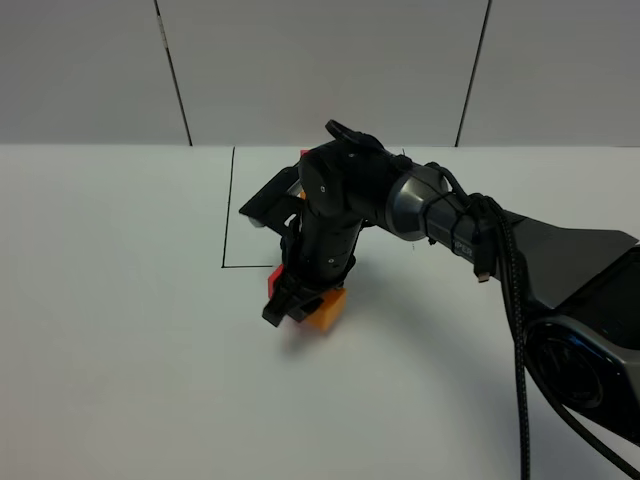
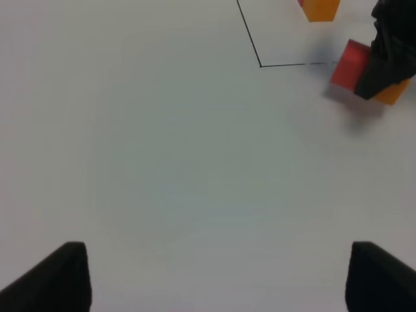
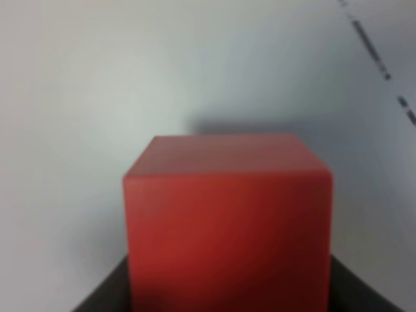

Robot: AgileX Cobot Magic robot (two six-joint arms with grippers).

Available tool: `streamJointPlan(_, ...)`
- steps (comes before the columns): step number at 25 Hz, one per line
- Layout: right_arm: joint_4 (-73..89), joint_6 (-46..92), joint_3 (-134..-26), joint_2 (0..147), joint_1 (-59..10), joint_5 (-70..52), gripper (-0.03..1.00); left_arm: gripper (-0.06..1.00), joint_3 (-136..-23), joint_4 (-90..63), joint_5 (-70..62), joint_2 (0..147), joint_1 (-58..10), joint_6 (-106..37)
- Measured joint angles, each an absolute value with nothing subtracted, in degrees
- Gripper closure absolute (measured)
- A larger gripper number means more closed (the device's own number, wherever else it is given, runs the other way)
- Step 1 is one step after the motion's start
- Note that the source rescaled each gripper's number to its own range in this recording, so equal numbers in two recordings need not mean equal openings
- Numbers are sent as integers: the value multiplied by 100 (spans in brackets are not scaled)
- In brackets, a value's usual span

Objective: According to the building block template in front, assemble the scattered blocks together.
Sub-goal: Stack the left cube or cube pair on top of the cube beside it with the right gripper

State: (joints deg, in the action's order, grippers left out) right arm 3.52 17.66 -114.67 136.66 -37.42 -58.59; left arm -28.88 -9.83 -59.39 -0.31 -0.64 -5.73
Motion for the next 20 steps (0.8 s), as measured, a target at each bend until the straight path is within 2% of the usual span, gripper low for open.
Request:
streamJointPlan(7,391,-559,-11473,13425,-3742,-6283,97,27,-2888,-983,-5939,-31,-64,-573)
streamJointPlan(20,0,-2818,-11473,13444,-3794,-6217,97,27,-2888,-983,-5939,-31,-64,-573)
